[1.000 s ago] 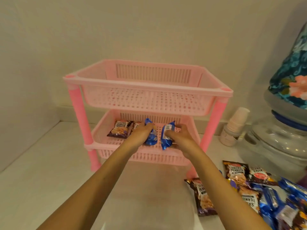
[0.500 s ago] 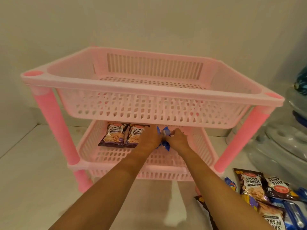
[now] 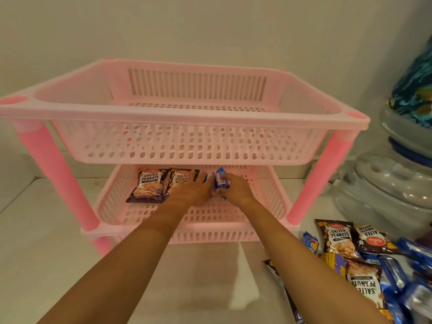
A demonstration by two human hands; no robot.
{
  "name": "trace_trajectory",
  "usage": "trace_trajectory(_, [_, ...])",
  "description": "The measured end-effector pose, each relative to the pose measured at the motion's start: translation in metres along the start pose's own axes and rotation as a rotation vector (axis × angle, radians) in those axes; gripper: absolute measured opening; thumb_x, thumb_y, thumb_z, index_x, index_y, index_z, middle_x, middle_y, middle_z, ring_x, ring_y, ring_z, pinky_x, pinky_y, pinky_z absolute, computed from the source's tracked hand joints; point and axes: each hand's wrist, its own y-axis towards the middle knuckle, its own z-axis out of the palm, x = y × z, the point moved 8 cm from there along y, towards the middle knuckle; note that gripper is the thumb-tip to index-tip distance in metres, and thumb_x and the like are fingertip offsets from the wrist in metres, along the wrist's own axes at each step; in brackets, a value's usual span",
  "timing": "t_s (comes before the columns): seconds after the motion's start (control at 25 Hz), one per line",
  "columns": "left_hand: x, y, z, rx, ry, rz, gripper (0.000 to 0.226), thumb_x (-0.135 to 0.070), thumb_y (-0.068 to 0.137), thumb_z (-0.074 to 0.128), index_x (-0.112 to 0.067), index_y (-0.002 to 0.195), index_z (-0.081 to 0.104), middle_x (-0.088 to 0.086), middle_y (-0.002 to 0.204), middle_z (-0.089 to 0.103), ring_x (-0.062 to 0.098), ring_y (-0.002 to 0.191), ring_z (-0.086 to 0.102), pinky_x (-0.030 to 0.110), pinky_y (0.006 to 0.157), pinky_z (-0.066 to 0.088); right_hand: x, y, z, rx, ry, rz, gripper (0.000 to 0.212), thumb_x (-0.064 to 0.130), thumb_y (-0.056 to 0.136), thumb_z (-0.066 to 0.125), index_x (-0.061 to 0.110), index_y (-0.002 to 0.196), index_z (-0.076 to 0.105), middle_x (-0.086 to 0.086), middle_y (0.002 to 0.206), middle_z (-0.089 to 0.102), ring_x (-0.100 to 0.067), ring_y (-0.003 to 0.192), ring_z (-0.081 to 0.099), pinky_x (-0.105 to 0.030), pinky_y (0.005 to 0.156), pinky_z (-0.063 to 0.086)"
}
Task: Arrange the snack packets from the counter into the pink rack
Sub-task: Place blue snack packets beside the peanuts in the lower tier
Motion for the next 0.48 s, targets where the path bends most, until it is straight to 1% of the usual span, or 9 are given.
trace_trajectory(0.08, [-0.003,-0.003,-0.005,-0.034,0.013,-0.039,0.065,-0.04,0.101,0.032,-0.023,0.152,-0.005,0.0,0.161,-0.006,0.031,0.147,-0.006,0.06,0.112,0.011,0.002,-0.012,-0.007,-0.024,-0.042,-0.031,0.051,0.01,0.086,0.064,0.011,0.134,0.049,-0.019,0.131,0.051,-0.033,0.115,0.053,-0.034,0.09,0.045])
trace_trajectory(0.16, [-0.003,-0.011,-0.008,-0.04,-0.061,-0.085,0.066,-0.044,0.101,0.028,-0.019,0.153,-0.004,0.002,0.161,-0.007,0.03,0.147,-0.005,0.057,0.115,0.008,0.005,-0.03,-0.02,-0.077,-0.025,-0.081,0.044,0.01,0.086,0.062,0.013,0.129,0.053,-0.018,0.122,0.052,-0.031,0.109,0.055,-0.032,0.085,0.045])
trace_trajectory(0.24, [-0.003,-0.025,-0.011,-0.063,-0.175,-0.102,0.067,-0.05,0.1,0.024,-0.018,0.153,-0.002,0.003,0.161,-0.008,0.029,0.147,-0.005,0.055,0.116,0.006,0.012,-0.058,-0.038,-0.192,0.032,-0.2,0.032,0.005,0.085,0.058,0.01,0.117,0.061,-0.015,0.11,0.058,-0.029,0.099,0.058,-0.038,0.085,0.049])
trace_trajectory(0.28, [-0.005,-0.036,-0.013,-0.083,-0.216,-0.089,0.067,-0.052,0.099,0.023,-0.02,0.153,-0.001,0.002,0.161,-0.008,0.028,0.147,-0.006,0.054,0.117,0.006,0.015,-0.075,-0.048,-0.272,0.071,-0.28,0.026,0.002,0.085,0.056,0.007,0.109,0.064,-0.013,0.105,0.061,-0.028,0.094,0.059,-0.039,0.082,0.051])
trace_trajectory(0.36, [-0.016,-0.065,-0.015,-0.131,-0.247,-0.037,0.063,-0.051,0.099,0.022,-0.023,0.153,0.005,-0.001,0.161,-0.005,0.026,0.148,-0.005,0.053,0.116,0.006,0.016,-0.117,-0.064,-0.422,0.133,-0.414,0.019,0.0,0.084,0.053,0.005,0.097,0.067,-0.008,0.096,0.064,-0.023,0.085,0.061,-0.033,0.074,0.053])
trace_trajectory(0.44, [-0.028,-0.1,-0.014,-0.194,-0.252,0.01,0.058,-0.05,0.099,0.021,-0.026,0.152,0.016,-0.004,0.161,0.002,0.023,0.148,-0.002,0.051,0.115,0.005,0.003,-0.155,-0.071,-0.542,0.14,-0.46,0.017,0.003,0.083,0.052,0.007,0.091,0.067,-0.005,0.09,0.064,-0.019,0.082,0.061,-0.026,0.072,0.05])
trace_trajectory(0.48, [-0.03,-0.115,-0.01,-0.221,-0.246,0.011,0.056,-0.052,0.099,0.02,-0.028,0.15,0.022,-0.005,0.161,0.007,0.021,0.148,0.0,0.05,0.115,0.004,-0.01,-0.169,-0.071,-0.592,0.117,-0.449,0.018,0.007,0.083,0.05,0.007,0.089,0.067,-0.004,0.089,0.065,-0.019,0.082,0.06,-0.023,0.073,0.047])
